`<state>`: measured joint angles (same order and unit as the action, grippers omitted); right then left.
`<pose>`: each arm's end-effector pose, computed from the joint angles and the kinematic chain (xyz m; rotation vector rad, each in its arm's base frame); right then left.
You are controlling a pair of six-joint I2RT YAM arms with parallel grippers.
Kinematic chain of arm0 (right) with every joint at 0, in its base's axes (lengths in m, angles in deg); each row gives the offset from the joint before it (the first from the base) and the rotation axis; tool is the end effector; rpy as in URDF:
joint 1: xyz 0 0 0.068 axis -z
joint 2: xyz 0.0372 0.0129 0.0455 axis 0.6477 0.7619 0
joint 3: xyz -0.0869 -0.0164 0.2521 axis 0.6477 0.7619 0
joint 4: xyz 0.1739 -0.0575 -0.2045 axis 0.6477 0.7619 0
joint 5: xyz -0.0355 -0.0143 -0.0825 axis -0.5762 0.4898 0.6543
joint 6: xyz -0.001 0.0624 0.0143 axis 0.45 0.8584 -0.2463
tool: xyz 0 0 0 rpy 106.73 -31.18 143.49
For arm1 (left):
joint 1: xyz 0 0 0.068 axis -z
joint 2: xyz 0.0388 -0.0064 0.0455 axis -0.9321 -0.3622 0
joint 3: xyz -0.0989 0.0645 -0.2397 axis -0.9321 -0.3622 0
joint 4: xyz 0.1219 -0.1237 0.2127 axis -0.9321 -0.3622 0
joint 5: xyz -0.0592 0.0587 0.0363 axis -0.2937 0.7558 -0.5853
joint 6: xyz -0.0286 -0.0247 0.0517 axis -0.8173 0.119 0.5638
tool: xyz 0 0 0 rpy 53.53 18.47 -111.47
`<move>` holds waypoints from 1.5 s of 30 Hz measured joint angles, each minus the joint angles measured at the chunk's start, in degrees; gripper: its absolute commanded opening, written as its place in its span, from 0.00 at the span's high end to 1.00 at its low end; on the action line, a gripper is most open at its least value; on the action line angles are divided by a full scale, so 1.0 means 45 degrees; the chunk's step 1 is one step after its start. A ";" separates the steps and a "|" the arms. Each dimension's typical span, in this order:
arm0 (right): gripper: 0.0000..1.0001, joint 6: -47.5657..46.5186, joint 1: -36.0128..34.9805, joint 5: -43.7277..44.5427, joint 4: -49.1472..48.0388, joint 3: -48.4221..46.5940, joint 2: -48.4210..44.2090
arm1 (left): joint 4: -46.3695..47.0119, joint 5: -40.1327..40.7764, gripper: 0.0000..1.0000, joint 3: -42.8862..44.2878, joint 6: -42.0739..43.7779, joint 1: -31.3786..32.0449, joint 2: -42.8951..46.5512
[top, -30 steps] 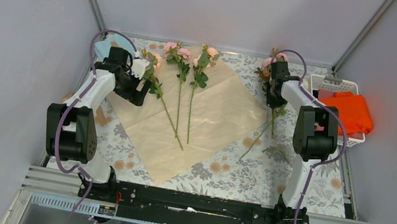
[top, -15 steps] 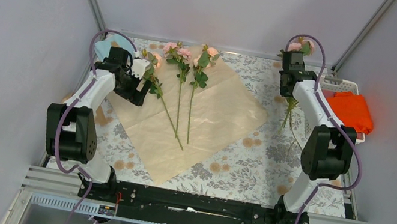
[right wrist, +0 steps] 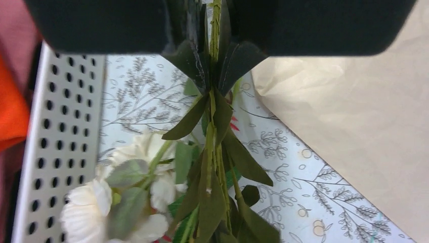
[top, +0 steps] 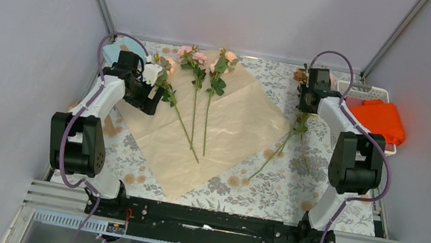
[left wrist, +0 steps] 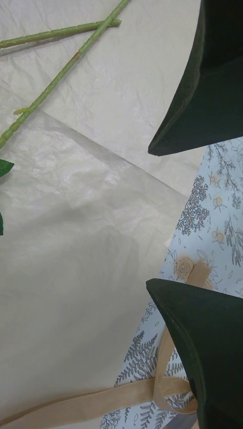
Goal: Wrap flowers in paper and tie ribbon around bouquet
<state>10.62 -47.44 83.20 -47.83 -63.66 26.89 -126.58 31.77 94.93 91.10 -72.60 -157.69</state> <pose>0.4255 0.0423 0.2128 -0.0353 2.3627 -0.1898 0.3344 0.0102 0.2180 0.5233 2.5796 -0.1722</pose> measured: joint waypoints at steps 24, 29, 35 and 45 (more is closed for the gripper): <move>0.82 0.6086 -0.5829 -0.4595 -0.6606 -0.3657 0.0180 | -0.0806 -0.5134 0.01 0.3104 -0.0923 0.0010 0.0855; 0.45 0.7023 -0.6382 -0.4546 -0.5727 -0.5926 0.4454 | 0.0573 -0.4231 0.01 0.1797 -0.2225 0.0010 0.1185; 0.39 0.5591 -0.6120 -0.2909 -0.2477 -0.6504 0.5765 | 0.1923 -0.2341 0.12 0.0636 -0.3604 0.0010 -0.0180; 0.42 0.4197 -0.1049 -0.0257 -0.1909 0.0559 -0.0379 | 0.3337 -0.1491 0.33 0.0811 -0.5479 0.0223 -0.3852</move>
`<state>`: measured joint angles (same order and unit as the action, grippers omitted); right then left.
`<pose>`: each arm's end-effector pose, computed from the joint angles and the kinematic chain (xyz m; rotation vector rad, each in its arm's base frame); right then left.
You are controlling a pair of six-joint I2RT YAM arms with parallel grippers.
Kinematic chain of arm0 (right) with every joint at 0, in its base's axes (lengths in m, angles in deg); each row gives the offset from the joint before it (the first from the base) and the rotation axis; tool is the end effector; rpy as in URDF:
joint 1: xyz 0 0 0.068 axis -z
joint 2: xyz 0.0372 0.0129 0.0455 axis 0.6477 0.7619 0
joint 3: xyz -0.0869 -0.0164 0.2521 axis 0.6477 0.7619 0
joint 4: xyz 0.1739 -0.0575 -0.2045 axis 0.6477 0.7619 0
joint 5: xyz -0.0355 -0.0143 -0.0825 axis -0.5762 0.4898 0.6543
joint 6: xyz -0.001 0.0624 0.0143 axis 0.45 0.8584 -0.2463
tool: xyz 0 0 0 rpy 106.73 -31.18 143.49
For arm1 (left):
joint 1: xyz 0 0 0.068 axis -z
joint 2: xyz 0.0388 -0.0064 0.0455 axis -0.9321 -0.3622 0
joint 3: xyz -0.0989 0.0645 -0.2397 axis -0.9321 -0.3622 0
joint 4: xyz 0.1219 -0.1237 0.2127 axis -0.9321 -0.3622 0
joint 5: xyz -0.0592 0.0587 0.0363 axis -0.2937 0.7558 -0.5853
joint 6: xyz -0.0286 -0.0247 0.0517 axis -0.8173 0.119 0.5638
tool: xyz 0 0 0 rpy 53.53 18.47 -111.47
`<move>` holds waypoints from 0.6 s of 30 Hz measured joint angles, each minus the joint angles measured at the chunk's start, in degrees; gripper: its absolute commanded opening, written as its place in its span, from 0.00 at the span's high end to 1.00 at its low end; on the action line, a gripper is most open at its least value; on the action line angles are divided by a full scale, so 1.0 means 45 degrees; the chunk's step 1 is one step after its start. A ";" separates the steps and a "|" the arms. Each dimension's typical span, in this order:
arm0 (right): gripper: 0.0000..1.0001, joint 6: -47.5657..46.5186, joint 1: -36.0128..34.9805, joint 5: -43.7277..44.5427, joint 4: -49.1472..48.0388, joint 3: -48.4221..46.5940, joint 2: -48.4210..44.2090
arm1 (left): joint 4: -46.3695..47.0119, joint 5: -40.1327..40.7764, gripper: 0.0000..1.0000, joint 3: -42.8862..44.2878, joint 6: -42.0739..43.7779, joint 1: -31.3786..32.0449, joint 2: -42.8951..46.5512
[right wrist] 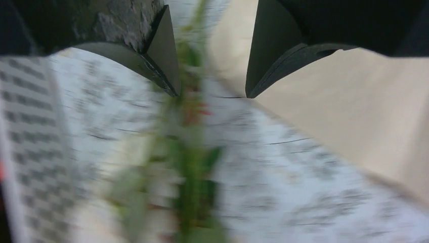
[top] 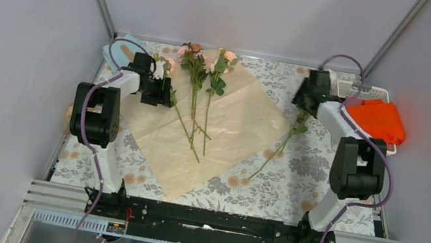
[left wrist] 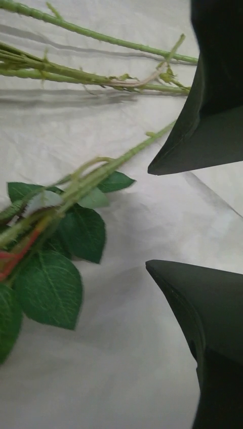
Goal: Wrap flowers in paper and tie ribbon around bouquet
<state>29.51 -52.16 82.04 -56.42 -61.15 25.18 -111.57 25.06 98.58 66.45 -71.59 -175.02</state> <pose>0.4233 0.0788 0.2232 0.2502 2.2148 0.0809 0.3955 0.0018 0.1490 0.0267 2.6168 -0.4729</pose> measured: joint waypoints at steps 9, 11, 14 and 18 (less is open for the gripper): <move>0.45 -0.0359 0.2317 0.0583 0.0384 0.1783 0.0097 | 0.0413 0.0408 0.38 0.2317 -0.0534 0.1137 -0.1836; 0.47 -0.0355 0.2433 0.0306 0.0291 0.1763 0.0296 | 0.0447 0.0607 0.38 0.2968 -0.0544 0.1423 -0.2307; 0.49 -0.0340 0.2531 -0.0053 0.0126 0.1632 0.0806 | 0.0505 0.0811 0.38 0.3779 -0.0544 0.1768 -0.3026; 0.59 -0.0340 0.2798 -0.0427 -0.0029 0.1273 0.1622 | 0.0476 0.1030 0.38 0.4614 -0.0520 0.2084 -0.3842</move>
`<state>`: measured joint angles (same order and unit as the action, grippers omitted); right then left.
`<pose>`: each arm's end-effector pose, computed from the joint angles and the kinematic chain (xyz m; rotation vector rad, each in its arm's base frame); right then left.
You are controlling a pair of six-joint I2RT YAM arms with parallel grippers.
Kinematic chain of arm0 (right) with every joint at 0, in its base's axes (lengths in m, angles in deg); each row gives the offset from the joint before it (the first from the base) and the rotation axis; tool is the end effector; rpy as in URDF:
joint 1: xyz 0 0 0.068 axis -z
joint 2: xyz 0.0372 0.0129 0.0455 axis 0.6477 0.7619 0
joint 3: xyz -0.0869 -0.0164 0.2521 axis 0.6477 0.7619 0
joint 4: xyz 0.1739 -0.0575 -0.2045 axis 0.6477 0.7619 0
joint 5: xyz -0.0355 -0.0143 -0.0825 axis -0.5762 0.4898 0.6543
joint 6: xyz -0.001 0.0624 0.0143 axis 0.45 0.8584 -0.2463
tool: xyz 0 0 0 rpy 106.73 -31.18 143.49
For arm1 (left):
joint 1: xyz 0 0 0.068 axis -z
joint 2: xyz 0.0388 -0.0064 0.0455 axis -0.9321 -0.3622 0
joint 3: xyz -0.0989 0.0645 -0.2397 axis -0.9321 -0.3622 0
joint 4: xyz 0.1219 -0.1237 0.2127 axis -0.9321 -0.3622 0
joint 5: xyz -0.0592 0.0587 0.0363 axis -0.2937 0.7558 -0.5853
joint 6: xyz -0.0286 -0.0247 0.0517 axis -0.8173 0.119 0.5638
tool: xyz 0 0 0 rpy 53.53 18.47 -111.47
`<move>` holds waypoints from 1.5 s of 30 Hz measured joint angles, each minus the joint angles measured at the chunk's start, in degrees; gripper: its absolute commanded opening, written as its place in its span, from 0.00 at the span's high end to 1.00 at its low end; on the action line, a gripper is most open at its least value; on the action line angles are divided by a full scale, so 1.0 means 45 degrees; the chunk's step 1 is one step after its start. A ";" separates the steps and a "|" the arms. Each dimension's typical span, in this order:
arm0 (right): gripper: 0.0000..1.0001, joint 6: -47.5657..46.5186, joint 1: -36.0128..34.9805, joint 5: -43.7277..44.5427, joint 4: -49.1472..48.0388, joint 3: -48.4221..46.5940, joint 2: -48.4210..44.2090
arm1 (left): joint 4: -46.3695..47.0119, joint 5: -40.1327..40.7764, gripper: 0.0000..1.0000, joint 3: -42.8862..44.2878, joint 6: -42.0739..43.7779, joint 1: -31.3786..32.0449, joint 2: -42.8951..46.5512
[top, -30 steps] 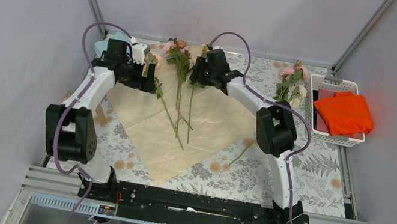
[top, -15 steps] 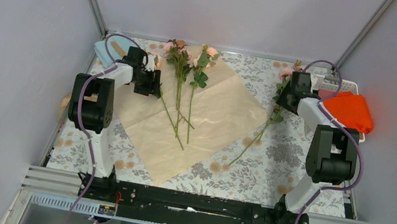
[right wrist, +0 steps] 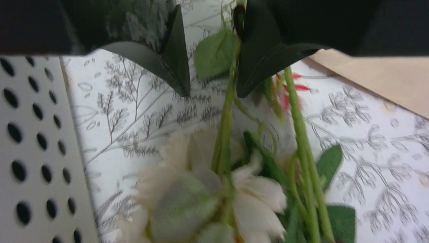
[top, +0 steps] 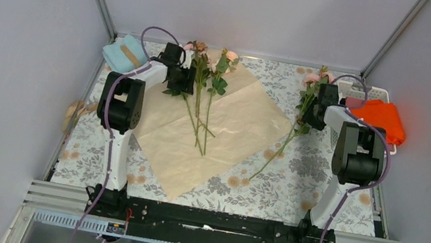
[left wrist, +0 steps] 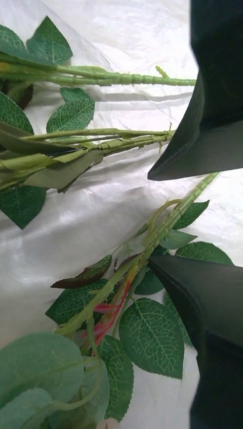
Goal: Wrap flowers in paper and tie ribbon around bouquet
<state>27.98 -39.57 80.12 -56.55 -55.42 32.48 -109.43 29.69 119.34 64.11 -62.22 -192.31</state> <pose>0.4211 -0.0136 0.1378 0.4640 2.4087 -0.0665 0.4772 -0.0687 0.1355 0.1756 2.5493 -0.4309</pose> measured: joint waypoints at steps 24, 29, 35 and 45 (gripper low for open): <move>1.00 -0.3089 -0.2448 0.3143 0.0971 -0.1821 -0.6887 | -0.0306 0.0879 0.08 0.0622 0.1637 0.0690 0.1545; 1.00 -0.1802 -0.4415 -0.1399 -0.1049 -0.3021 -0.5984 | -0.0685 0.1224 0.01 0.0602 0.2414 0.0690 0.3045; 1.00 -0.0423 -0.6173 -0.3925 -0.2259 -0.7048 0.0019 | -0.0661 0.1739 0.01 -0.0884 0.3196 0.0393 0.5328; 0.35 -0.0049 -0.6795 -0.4036 -0.1991 -1.3206 0.7407 | -0.0753 0.1943 0.01 -0.4031 0.3599 -0.0797 0.5931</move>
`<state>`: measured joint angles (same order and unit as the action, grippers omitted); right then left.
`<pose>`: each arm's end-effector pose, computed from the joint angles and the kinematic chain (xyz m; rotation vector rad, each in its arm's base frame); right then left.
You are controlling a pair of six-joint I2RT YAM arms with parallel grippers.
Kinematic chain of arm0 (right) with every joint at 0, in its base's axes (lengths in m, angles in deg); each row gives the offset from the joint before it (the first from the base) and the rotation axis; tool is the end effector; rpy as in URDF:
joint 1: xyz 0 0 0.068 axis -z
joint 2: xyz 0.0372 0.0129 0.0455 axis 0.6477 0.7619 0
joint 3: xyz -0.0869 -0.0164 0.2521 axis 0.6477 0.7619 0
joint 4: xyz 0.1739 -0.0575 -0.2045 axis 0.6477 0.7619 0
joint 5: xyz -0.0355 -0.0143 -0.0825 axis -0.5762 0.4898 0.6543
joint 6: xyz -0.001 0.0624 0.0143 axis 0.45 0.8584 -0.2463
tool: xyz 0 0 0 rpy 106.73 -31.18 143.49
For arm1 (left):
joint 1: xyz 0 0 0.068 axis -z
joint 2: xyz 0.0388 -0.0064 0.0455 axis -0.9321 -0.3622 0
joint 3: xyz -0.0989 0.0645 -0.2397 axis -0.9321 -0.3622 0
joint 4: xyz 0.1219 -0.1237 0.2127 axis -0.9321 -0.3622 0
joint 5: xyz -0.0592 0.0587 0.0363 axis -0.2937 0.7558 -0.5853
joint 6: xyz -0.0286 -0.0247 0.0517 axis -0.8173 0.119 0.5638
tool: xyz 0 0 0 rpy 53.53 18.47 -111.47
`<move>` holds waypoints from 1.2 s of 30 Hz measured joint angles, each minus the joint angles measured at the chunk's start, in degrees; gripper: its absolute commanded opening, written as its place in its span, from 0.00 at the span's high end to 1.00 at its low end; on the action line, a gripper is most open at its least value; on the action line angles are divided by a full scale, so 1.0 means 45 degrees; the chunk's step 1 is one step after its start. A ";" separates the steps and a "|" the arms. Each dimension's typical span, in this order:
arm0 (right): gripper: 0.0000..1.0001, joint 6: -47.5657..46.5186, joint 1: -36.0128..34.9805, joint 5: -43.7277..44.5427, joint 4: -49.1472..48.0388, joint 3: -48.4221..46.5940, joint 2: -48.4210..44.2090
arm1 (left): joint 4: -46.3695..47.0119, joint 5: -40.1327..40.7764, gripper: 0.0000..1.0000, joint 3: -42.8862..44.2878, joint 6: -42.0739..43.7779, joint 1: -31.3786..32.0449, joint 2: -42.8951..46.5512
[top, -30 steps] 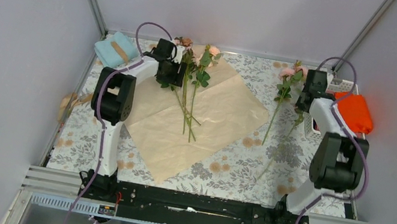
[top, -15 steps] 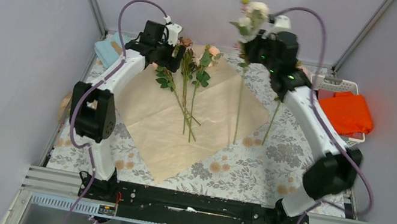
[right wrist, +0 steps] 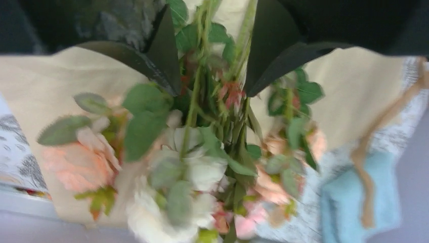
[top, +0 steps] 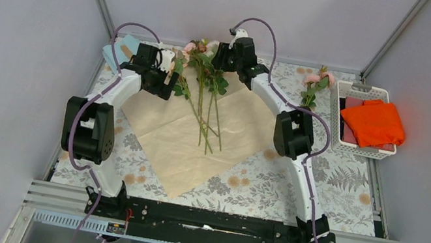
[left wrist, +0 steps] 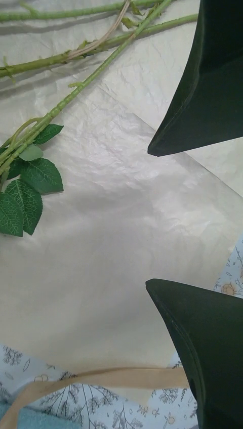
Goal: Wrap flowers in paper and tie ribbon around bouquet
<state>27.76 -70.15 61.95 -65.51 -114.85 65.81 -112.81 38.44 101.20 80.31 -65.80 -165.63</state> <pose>0.5263 0.3103 0.2271 -0.3156 1.8882 0.7135 0.3901 -0.0267 0.2212 0.3895 2.4285 -0.0883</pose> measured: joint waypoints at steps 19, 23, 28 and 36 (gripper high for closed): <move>0.04 -0.1486 0.5634 0.5625 0.2501 0.9568 -0.6611 | 0.0083 -0.0194 0.01 -0.0155 -0.0049 -0.0005 -0.0340; 0.32 -0.1277 0.6154 0.5032 0.2909 0.9000 -0.5008 | 0.0092 -0.0165 0.01 -0.0291 0.0010 -0.0005 -0.0301; 0.84 -0.1141 0.6130 0.4328 0.3128 0.8408 -0.4148 | 0.0039 0.0121 0.01 -0.0923 0.0219 -0.0005 -0.0117; 1.00 -0.1622 0.6139 0.4716 0.4090 0.8417 -0.5013 | -0.0029 0.0243 0.01 -0.1219 0.0481 -0.0019 0.0189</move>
<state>20.46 -42.52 83.18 -47.11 -76.97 43.26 -112.95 39.53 95.71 82.47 -65.89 -164.77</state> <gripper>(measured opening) 0.041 0.986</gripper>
